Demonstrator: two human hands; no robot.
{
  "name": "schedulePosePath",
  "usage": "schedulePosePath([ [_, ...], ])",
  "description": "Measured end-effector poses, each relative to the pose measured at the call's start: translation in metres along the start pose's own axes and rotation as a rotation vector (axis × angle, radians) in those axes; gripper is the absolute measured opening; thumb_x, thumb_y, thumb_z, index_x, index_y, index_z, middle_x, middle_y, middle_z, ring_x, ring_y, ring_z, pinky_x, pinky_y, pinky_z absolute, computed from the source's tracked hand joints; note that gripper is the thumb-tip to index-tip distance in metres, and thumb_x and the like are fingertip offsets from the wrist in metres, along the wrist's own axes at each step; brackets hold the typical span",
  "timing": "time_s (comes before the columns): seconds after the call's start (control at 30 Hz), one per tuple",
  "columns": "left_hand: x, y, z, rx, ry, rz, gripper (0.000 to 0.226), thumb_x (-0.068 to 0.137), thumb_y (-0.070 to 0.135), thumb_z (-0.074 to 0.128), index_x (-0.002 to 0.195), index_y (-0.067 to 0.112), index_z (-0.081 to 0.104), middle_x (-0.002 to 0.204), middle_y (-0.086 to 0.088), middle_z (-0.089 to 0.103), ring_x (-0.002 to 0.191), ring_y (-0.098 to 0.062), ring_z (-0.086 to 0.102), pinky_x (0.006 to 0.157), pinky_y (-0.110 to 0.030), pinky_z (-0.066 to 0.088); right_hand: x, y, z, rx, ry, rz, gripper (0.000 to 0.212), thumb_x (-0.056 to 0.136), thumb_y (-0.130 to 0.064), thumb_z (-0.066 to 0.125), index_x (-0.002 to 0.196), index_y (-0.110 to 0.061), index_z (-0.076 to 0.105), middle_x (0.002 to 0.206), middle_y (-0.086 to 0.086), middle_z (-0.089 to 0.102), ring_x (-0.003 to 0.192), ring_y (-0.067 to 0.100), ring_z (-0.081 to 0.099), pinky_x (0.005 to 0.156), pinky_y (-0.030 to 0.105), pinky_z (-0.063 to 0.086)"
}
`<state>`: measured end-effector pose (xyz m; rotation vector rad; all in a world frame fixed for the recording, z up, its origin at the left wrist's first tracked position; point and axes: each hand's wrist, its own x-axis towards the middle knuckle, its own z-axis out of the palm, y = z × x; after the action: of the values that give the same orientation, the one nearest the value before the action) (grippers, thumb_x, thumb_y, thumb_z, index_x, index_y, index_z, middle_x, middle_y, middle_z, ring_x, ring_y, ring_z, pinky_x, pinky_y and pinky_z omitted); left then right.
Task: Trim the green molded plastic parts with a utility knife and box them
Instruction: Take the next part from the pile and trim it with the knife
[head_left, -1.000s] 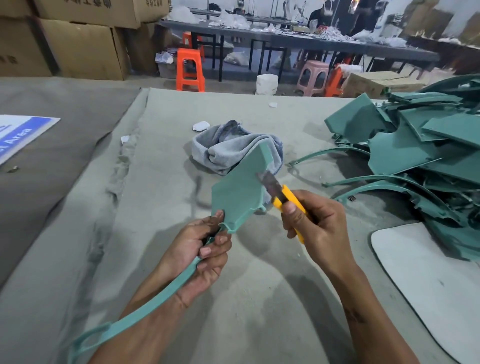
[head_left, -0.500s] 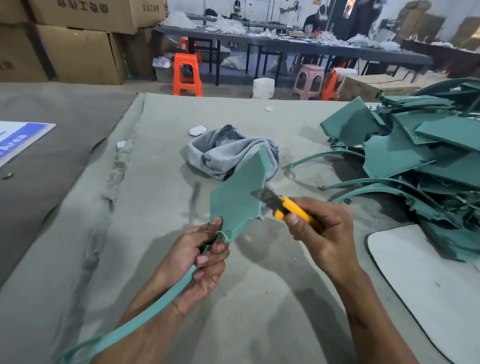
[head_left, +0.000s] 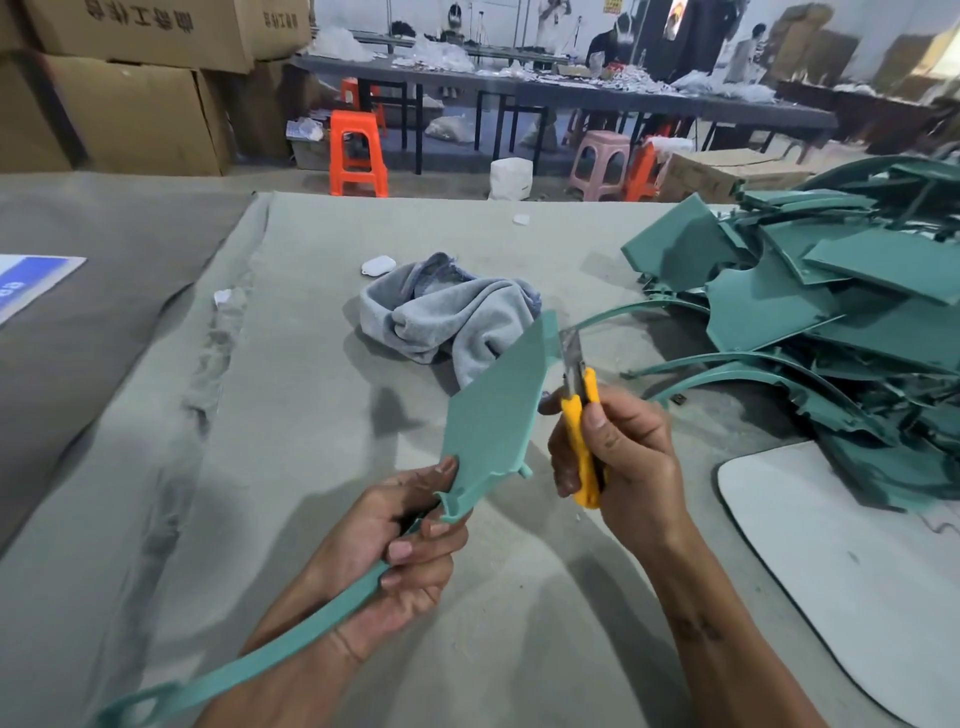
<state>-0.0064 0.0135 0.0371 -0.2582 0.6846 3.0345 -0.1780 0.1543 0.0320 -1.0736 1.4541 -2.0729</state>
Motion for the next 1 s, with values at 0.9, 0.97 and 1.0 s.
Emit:
schedulePosePath([
  [0.9, 0.007, -0.004, -0.003, 0.436, 0.267, 0.229, 0.014, 0.086, 0.022, 0.064, 0.079, 0.014, 0.072, 0.05, -0.015, 0.05, 0.025, -0.008, 0.031, 0.03, -0.01, 0.026, 0.013, 0.003, -0.014, 0.232, 0.297, 0.315, 0.035, 0.104, -0.042, 0.057, 0.085, -0.019, 0.075, 0.064, 0.009, 0.046, 0.051, 0.02, 0.039, 0.049, 0.029, 0.036],
  [0.97, 0.012, -0.007, -0.002, 0.438, 0.357, 0.366, 0.016, 0.086, 0.025, 0.063, 0.092, 0.012, 0.069, 0.054, -0.018, 0.052, 0.027, -0.011, 0.032, 0.031, -0.011, 0.026, 0.012, 0.0, -0.012, 0.284, 0.255, 0.304, 0.036, 0.102, -0.046, 0.056, 0.092, -0.017, 0.075, 0.065, 0.008, 0.045, 0.051, 0.019, 0.038, 0.049, 0.029, 0.036],
  [1.0, 0.014, -0.007, -0.001, 0.418, 0.391, 0.431, 0.016, 0.089, 0.026, 0.061, 0.095, 0.011, 0.065, 0.055, -0.018, 0.053, 0.028, -0.012, 0.033, 0.031, -0.011, 0.025, 0.011, -0.002, -0.01, 0.295, 0.233, 0.298, 0.037, 0.099, -0.047, 0.056, 0.095, -0.016, 0.075, 0.065, 0.008, 0.045, 0.051, 0.019, 0.039, 0.049, 0.029, 0.036],
])
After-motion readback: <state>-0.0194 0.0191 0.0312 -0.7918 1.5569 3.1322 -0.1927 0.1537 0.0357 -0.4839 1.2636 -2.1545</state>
